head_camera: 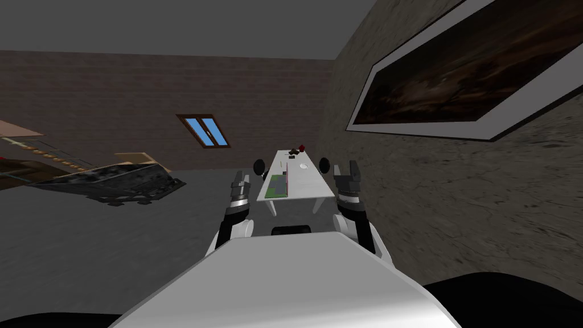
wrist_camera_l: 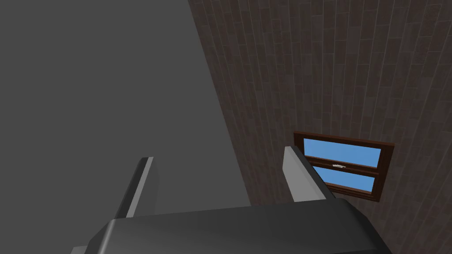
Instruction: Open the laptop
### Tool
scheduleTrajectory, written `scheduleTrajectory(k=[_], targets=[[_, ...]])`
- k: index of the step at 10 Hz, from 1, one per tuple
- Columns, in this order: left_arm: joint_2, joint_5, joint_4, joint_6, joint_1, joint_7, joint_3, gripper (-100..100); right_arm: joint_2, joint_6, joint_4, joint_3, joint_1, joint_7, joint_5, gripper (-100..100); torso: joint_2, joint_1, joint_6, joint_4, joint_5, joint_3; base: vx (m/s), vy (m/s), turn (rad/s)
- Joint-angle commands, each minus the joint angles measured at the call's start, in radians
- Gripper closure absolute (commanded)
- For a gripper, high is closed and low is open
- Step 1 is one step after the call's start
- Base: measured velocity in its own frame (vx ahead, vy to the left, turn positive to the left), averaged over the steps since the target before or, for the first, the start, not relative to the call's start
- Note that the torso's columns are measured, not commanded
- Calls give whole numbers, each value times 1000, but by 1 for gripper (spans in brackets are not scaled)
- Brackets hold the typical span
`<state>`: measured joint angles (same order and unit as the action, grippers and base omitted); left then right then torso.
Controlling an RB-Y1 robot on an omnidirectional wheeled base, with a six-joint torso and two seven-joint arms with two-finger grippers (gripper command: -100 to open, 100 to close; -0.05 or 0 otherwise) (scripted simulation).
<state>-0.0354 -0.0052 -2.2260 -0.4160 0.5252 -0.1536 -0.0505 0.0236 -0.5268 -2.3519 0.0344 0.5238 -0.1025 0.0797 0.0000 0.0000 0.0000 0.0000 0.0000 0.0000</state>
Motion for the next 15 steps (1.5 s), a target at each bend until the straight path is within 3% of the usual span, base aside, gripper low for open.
scheduleTrajectory(k=[1,9,10,12,15], targets=[[0,0,0,0,0,0,0,0,0,0,0,0,0,0,0,0,40,0,0,41,0,-82,0,0,0],[0,0,0,0,0,0,0,0,0,0,0,0,0,0,0,0,618,0,0,617,0,-1234,0,0,0],[42,-3,-3,8,3,-2,0,-100,0,0,0,0,0,0,0,0,691,0,0,691,0,-1382,10,-13,-5],[97,-9,-8,24,8,-6,2,-100,0,0,0,0,0,0,0,0,734,-1,0,734,0,-1471,14,-38,-6],[164,-28,-24,75,25,-19,5,-100,0,0,0,0,0,0,0,0,738,-1,0,738,0,-1476,24,-63,-11]])
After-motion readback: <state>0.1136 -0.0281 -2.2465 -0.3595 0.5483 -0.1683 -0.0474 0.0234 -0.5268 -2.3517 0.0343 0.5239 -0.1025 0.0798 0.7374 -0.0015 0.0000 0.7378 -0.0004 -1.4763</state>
